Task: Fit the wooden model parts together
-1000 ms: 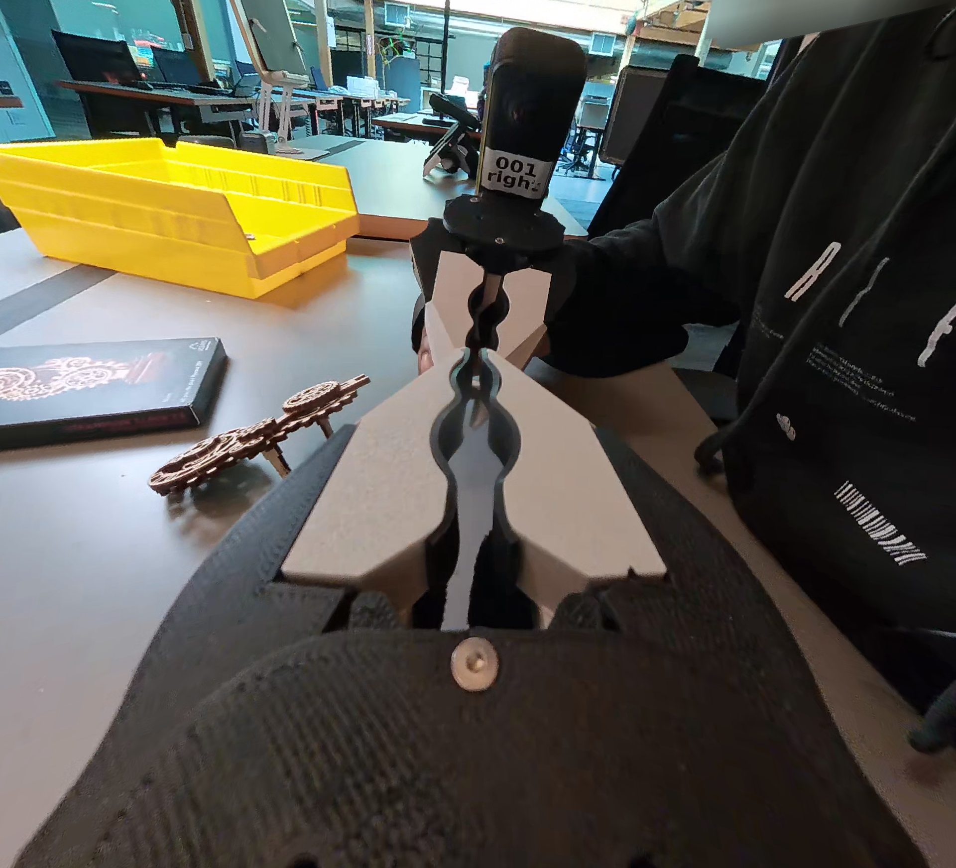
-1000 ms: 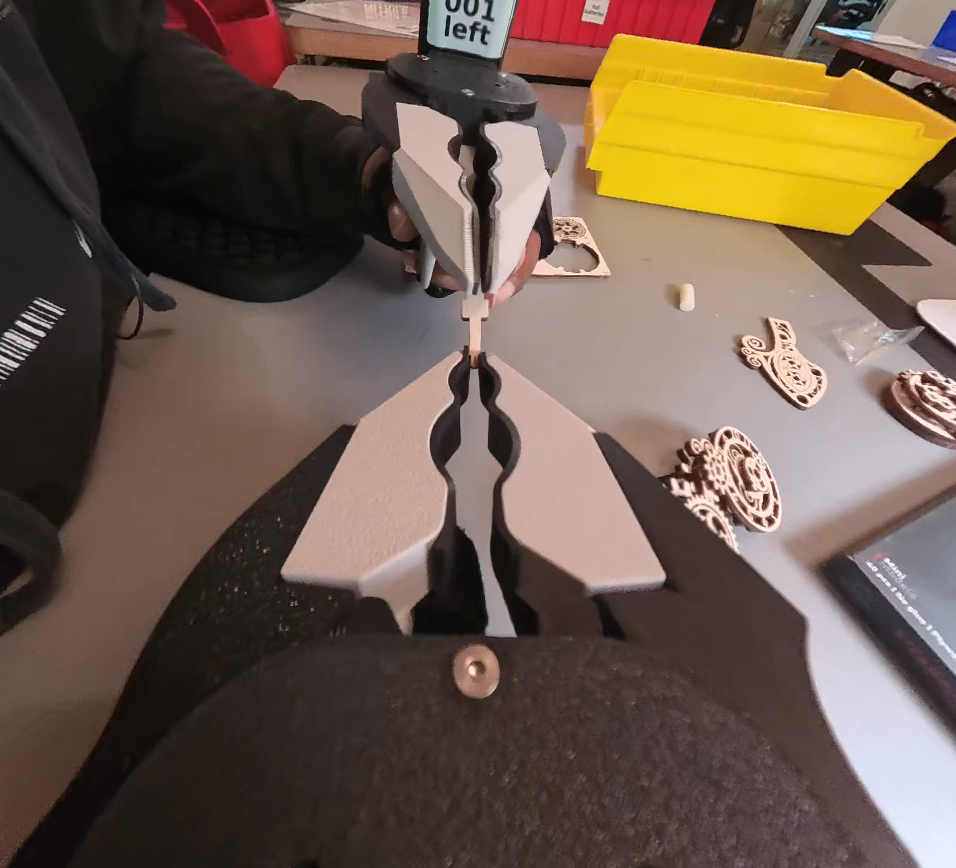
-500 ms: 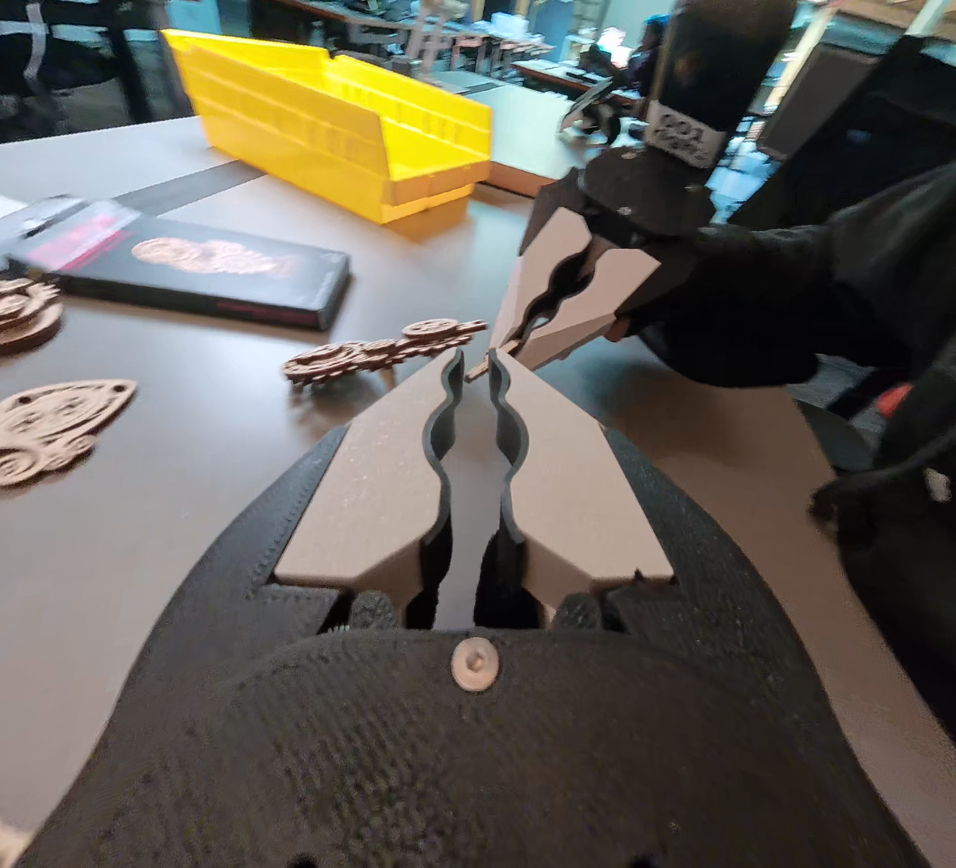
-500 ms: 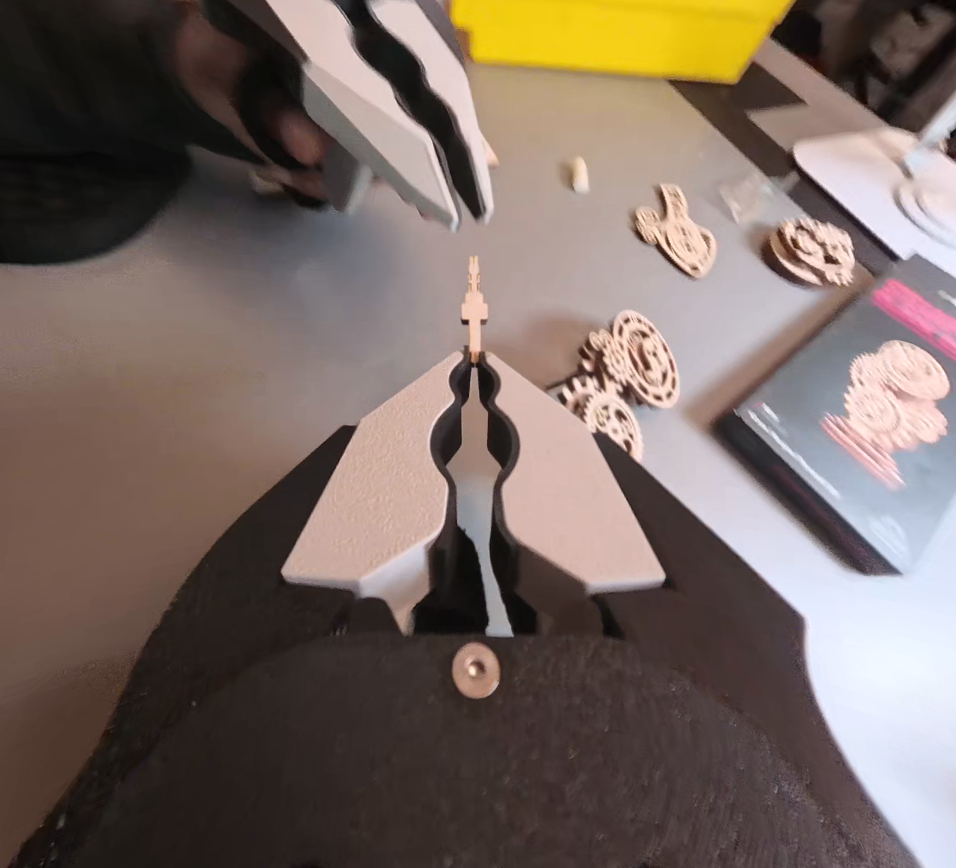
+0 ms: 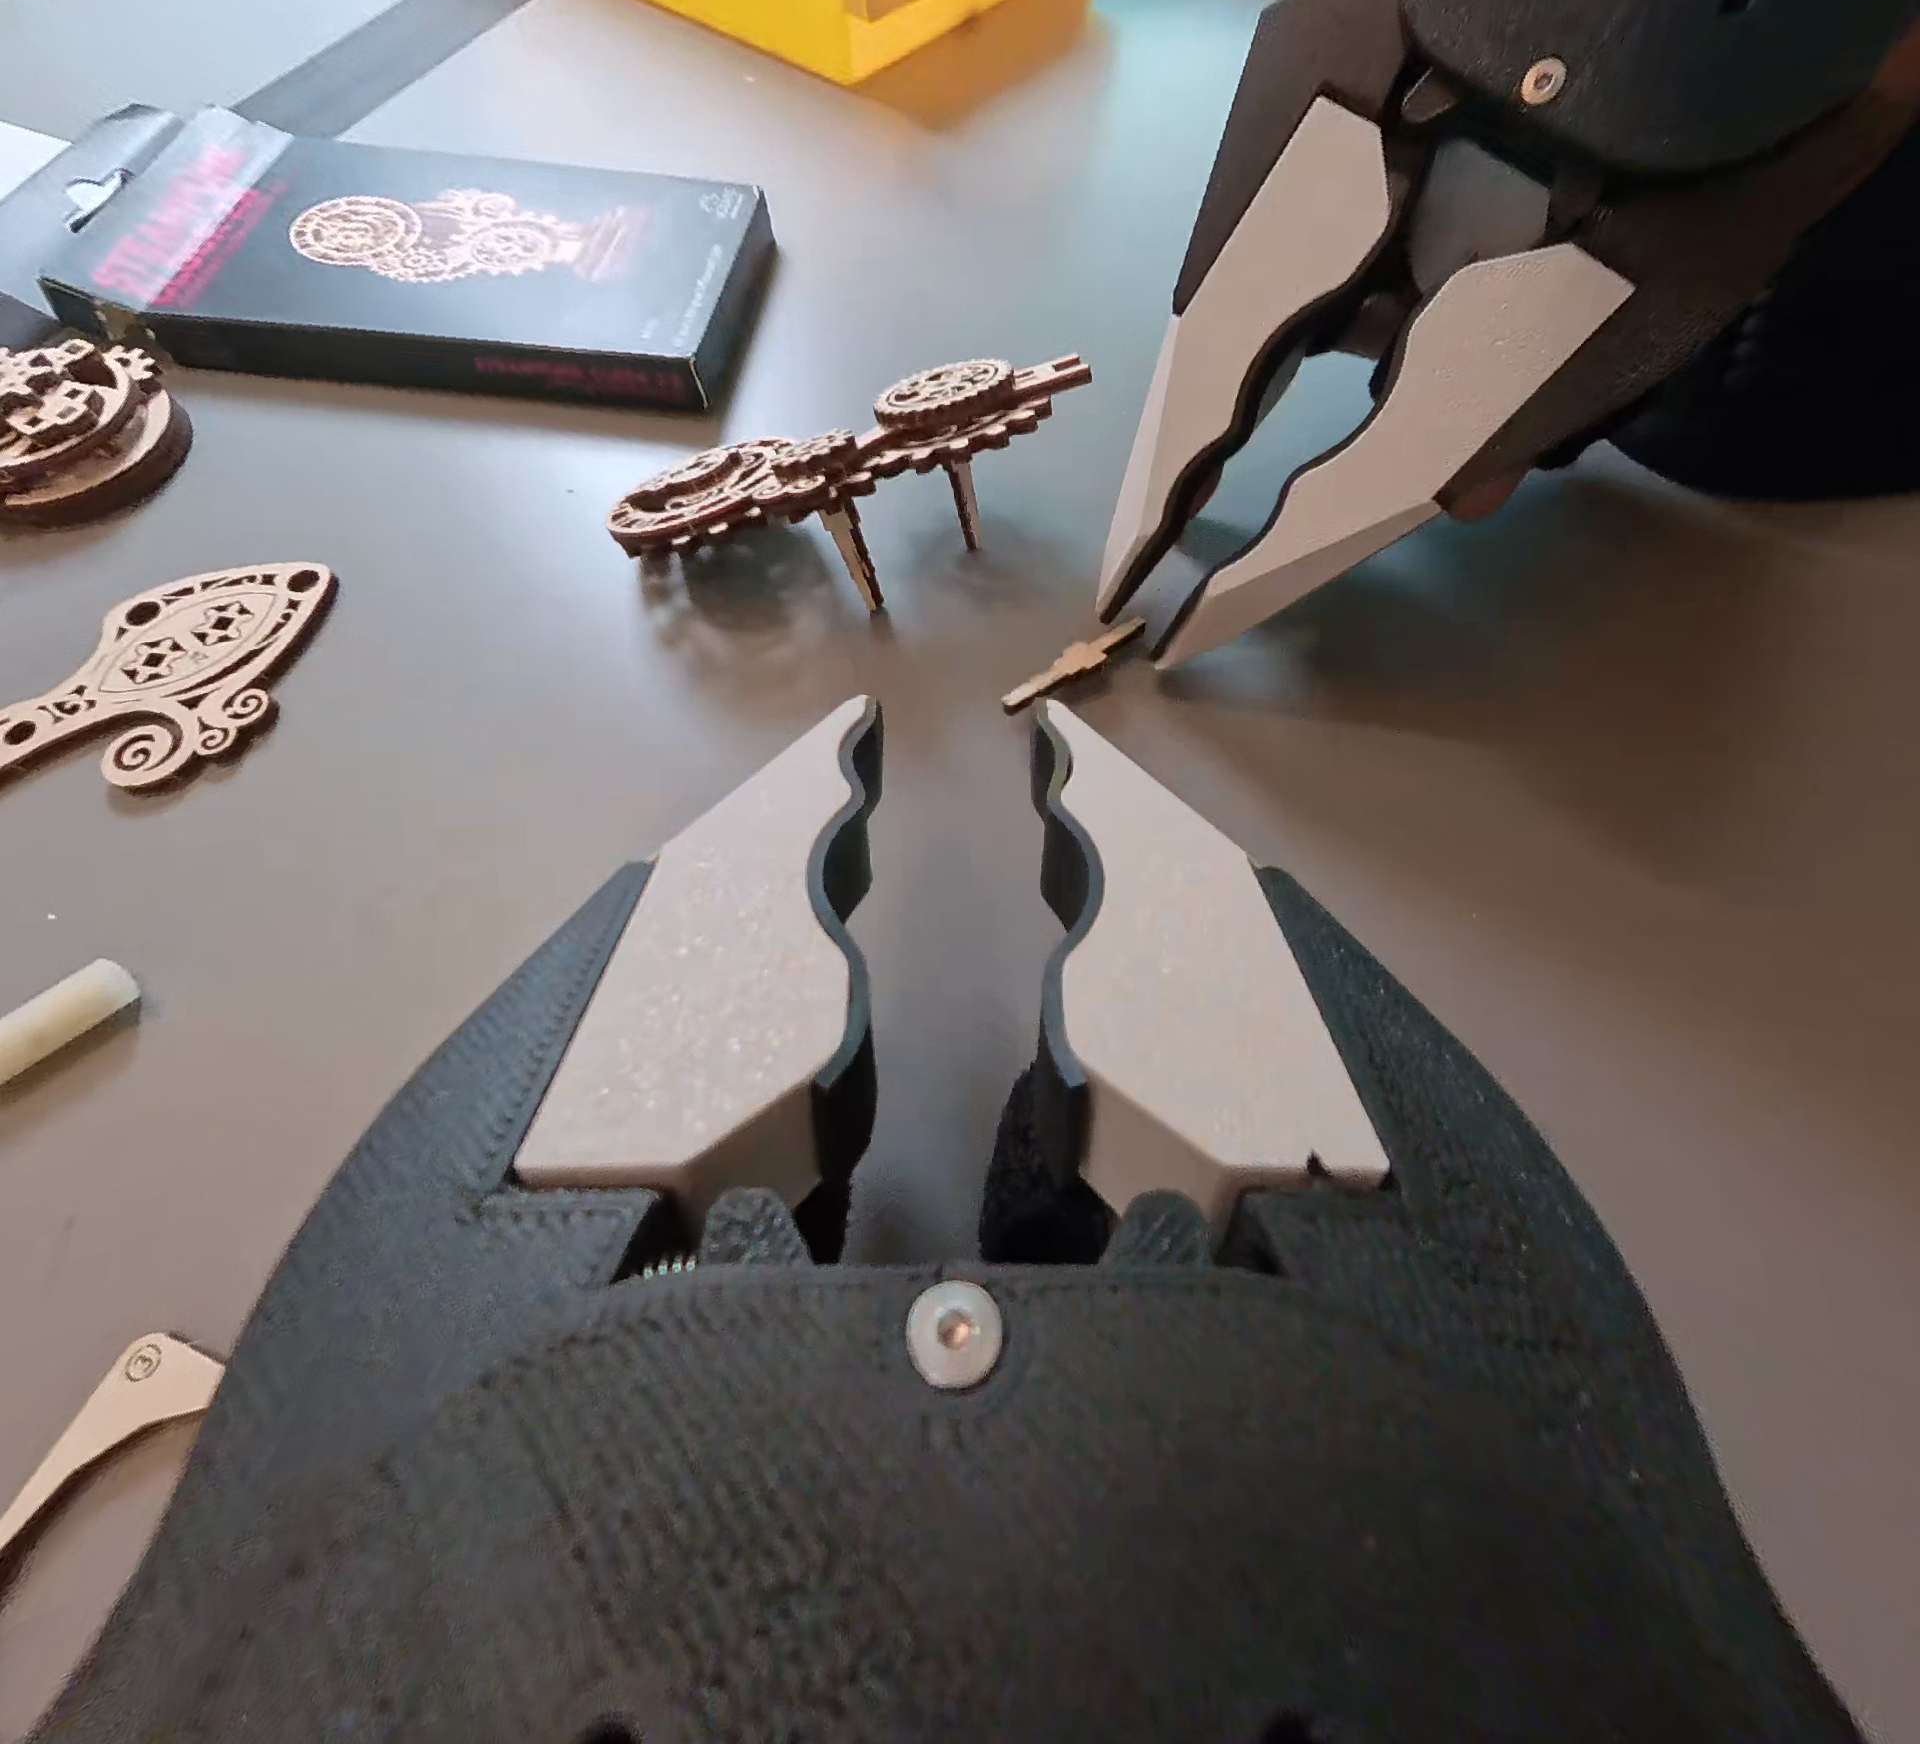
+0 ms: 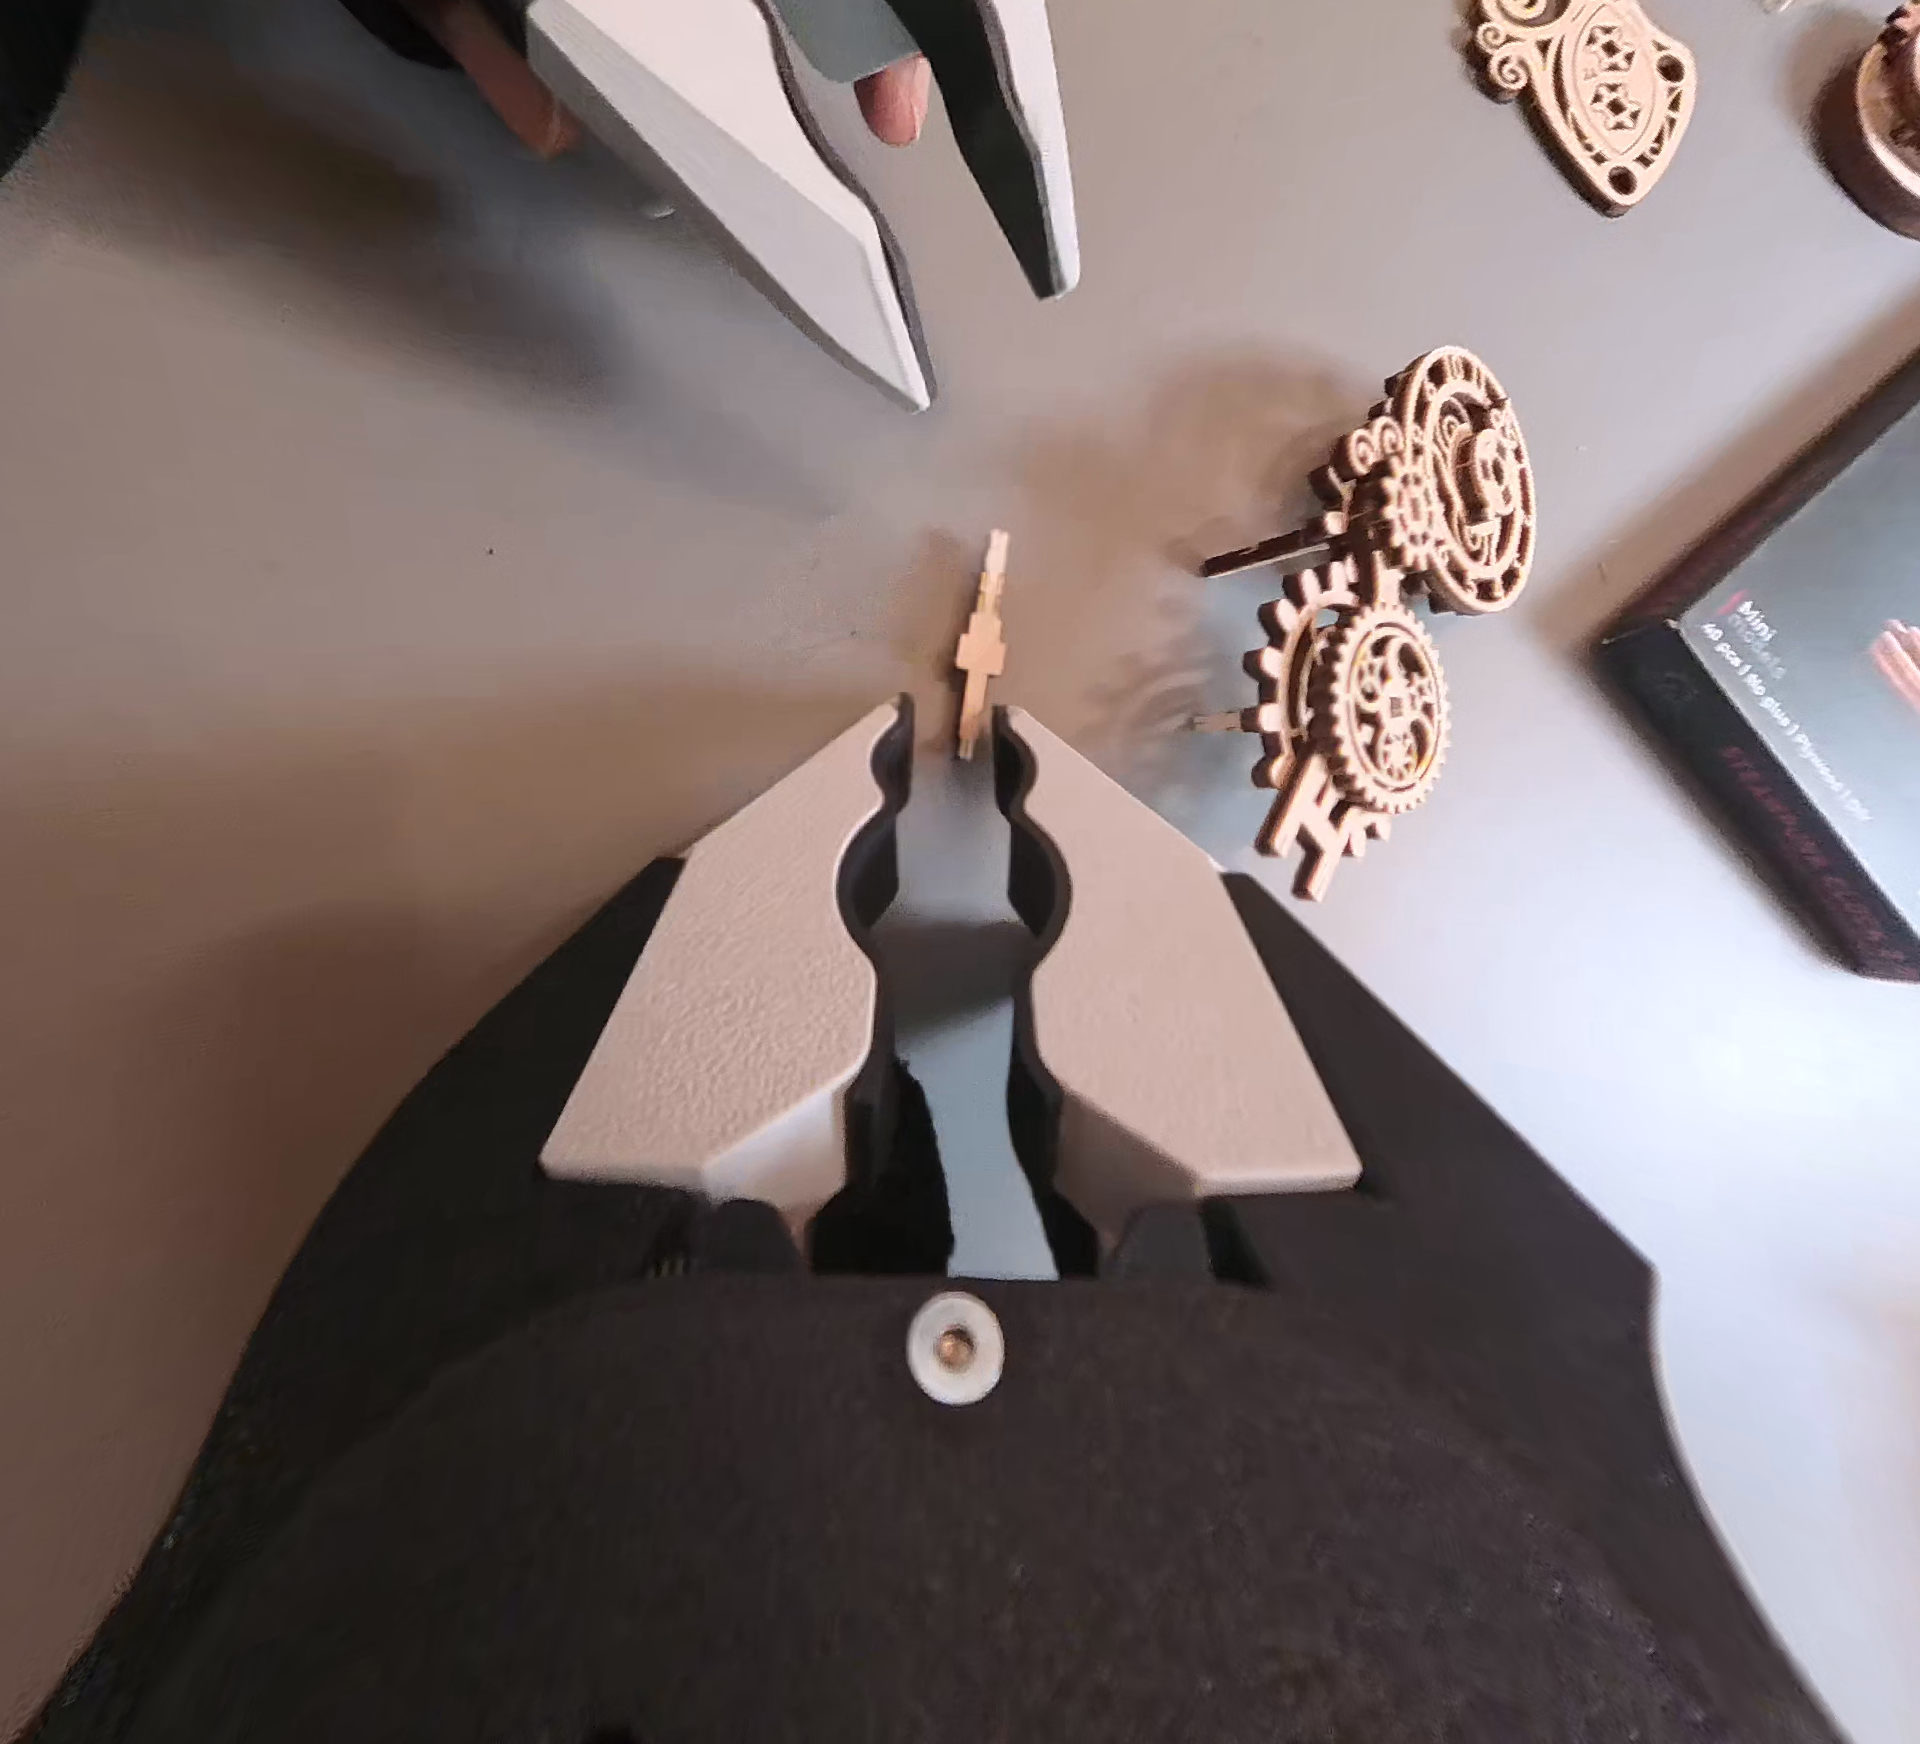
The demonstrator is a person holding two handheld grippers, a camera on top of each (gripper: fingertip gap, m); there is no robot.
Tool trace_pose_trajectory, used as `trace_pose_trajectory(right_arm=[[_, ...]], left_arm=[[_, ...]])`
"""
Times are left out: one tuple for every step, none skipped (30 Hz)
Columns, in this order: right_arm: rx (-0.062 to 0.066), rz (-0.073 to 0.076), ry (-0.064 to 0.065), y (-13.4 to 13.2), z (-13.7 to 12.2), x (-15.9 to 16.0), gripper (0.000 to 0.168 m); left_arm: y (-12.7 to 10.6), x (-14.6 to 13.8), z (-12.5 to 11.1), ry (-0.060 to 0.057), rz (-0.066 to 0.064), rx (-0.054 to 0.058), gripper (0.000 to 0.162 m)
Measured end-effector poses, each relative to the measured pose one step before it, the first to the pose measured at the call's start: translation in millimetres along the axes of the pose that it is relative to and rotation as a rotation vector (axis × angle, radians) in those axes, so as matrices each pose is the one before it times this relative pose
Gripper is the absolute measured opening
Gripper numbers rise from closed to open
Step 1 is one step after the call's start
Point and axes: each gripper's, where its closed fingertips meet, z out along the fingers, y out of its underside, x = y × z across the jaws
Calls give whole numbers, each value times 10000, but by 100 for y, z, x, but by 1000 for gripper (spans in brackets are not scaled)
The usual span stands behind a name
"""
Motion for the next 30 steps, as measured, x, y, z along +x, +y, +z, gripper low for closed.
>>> trace_pose_trajectory(right_arm=[[-16,-73,-38,6,-113,-82,17],[28,-38,-64,-62,-132,-68,19],[50,-11,-53,-73,-151,11,20],[46,11,-25,-28,-166,113,21],[22,50,14,20,-148,206,20],[-25,86,48,108,-76,280,19],[-65,94,55,151,22,254,18],[-105,72,63,163,126,189,17],[-153,31,92,158,202,135,16],[-166,-45,113,103,249,19,15],[-124,-128,88,-31,233,-116,12],[-27,-109,98,-257,154,-136,7],[-107,-159,70,-179,179,-211,3],[22,-235,-6,-331,157,-358,1],[171,-228,-243,-488,117,-734,0],[276,-28,-326,-557,57,-763,4],[374,108,-300,-628,-35,-553,9],[427,89,-400,-666,-182,-556,14],[458,178,-399,-690,-350,-424,19],[446,270,-328,-670,-440,-228,24],[495,239,-409,-696,-508,-335,29],[530,212,-417,-669,-530,-355,29],[490,156,-287,-580,-495,-147,29],[416,54,-79,-440,-457,163,29],[340,-47,100,-318,-423,447,28],[240,-108,198,-197,-358,586,26],[194,-116,280,-160,-306,687,22],[147,-91,282,-83,-265,642,12],[128,-78,217,-83,-233,473,0],[161,-80,97,-134,-170,254,0]], left_arm=[[58,50,29,14,31,-38,27],[34,13,24,8,3,-25,26],[37,-24,3,-4,-6,-17,26],[19,-27,-16,1,-9,-11,26],[21,-4,-17,6,-13,-12,26],[14,-22,-14,-2,-3,-19,26],[27,-48,-28,-29,21,-35,26],[37,-150,-79,-98,52,-61,26],[45,-320,-143,-184,87,-82,26],[-10,-468,-246,-241,87,-58,26],[-77,-558,-324,-246,22,6,25],[-146,-620,-381,-221,-83,75,24],[-146,-682,-420,-199,-171,104,24],[-107,-752,-444,-211,-219,97,24],[-112,-792,-467,-219,-229,105,23],[-140,-755,-511,-200,-201,121,23],[-170,-743,-571,-199,-159,114,23],[-199,-796,-643,-254,-121,103,23],[-266,-866,-747,-302,-85,125,23],[-297,-866,-805,-289,-63,133,23],[-267,-884,-844,-273,-74,107,23],[-123,-939,-856,-272,-96,26,23],[114,-970,-834,-257,-101,-113,24],[365,-1038,-827,-276,-96,-242,25],[622,-1091,-792,-292,-89,-341,27],[893,-990,-739,-217,-90,-447,30],[1150,-830,-614,-107,-169,-525,32],[1314,-576,-447,19,-252,-550,35],[1376,-272,-243,144,-259,-524,39],[1434,-6,-48,218,-220,-525,45]])
